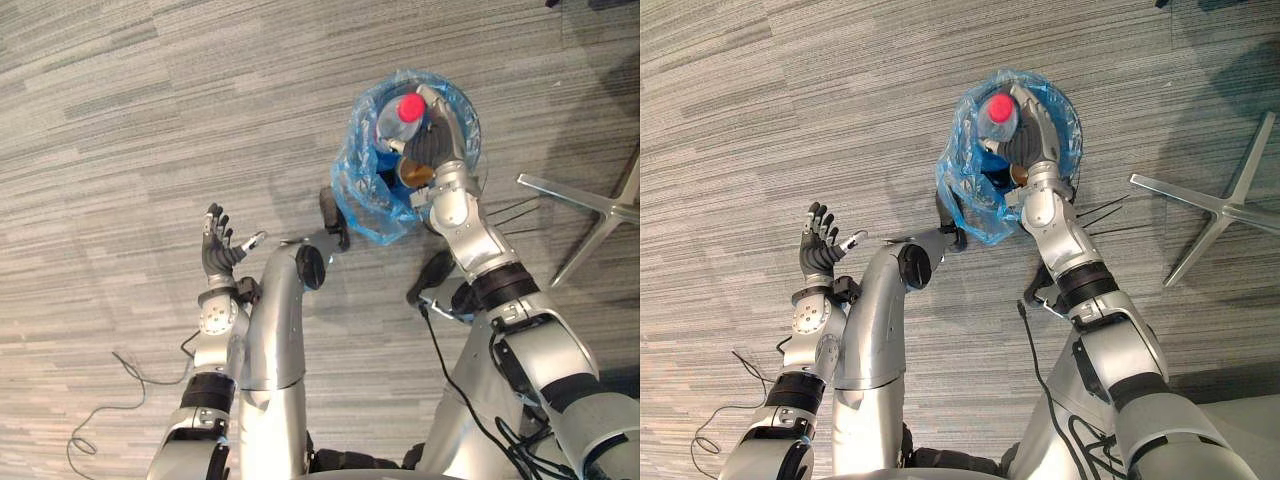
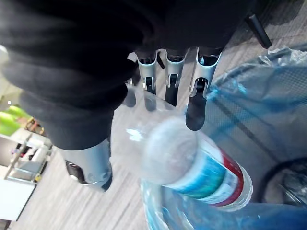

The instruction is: Gather rubbish on tea table into small bin, then transfer packed bag to large trash can.

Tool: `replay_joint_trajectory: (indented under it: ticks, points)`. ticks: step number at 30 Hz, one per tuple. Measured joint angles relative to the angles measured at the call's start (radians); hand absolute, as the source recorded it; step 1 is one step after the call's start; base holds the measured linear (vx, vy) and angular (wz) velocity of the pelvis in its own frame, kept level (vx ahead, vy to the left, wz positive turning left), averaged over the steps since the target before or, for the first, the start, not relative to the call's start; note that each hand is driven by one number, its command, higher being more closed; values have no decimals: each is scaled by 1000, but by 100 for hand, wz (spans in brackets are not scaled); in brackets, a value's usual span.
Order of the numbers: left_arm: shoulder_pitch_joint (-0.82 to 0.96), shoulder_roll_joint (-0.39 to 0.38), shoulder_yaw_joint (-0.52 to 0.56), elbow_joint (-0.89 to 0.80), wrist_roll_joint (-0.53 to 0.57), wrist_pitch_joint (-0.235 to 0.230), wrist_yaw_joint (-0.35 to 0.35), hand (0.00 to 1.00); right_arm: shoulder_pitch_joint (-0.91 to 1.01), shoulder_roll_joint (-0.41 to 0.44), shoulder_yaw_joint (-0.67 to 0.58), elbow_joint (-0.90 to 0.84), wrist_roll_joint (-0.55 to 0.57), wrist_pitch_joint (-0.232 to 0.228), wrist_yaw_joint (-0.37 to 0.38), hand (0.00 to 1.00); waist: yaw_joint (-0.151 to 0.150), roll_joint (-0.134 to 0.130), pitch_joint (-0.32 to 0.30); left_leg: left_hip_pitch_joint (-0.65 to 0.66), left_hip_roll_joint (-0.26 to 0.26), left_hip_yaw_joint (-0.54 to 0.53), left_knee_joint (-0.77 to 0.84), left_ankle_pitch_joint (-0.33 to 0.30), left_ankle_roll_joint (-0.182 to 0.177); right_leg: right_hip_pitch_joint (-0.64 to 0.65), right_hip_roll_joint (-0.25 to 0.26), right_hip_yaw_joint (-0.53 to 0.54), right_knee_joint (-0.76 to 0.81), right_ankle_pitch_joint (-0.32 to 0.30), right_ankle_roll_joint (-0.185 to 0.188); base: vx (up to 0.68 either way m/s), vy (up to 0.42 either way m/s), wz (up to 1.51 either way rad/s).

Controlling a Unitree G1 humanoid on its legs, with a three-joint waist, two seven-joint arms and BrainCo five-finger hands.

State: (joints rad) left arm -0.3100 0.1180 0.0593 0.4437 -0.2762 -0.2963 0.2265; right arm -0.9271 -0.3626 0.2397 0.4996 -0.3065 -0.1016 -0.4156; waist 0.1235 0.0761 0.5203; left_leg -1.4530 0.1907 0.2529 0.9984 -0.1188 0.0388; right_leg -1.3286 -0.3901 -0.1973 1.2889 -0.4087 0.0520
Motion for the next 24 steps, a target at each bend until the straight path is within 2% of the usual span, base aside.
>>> replay_joint_trajectory:
  ticks: [4,6,10,14,24]
  points:
    - [0,-1,-2,0,0,3,5,0,38,2,-1,-63,-37,-6,0,0,-2,-5,3,13,1,-2,-14,9,-12,15,3,-7,-9,2,0,-61,-21,5]
    - [0,-3,-8,2,0,3,9,0,70,-1,5,-85,-66,-7,0,0,-3,-6,3,22,2,-3,-18,24,-6,24,3,-8,-11,3,-2,-57,-21,-2]
    - [0,-4,-9,18,3,5,13,0,162,5,30,-89,-179,-9,11,0,-19,-10,2,43,0,-3,-50,29,-4,52,4,-24,-44,4,-2,-62,-16,2]
    - [4,8,-7,29,5,4,15,0,195,33,96,1,-281,-7,54,0,-31,-20,3,58,-1,-1,-75,39,-10,65,7,-31,-64,8,0,-59,-16,1]
    - [2,5,-8,37,5,1,14,0,182,84,195,244,-391,8,133,0,-34,-20,3,58,-12,-5,-123,67,-16,63,6,-49,-84,6,-4,-76,-14,6]
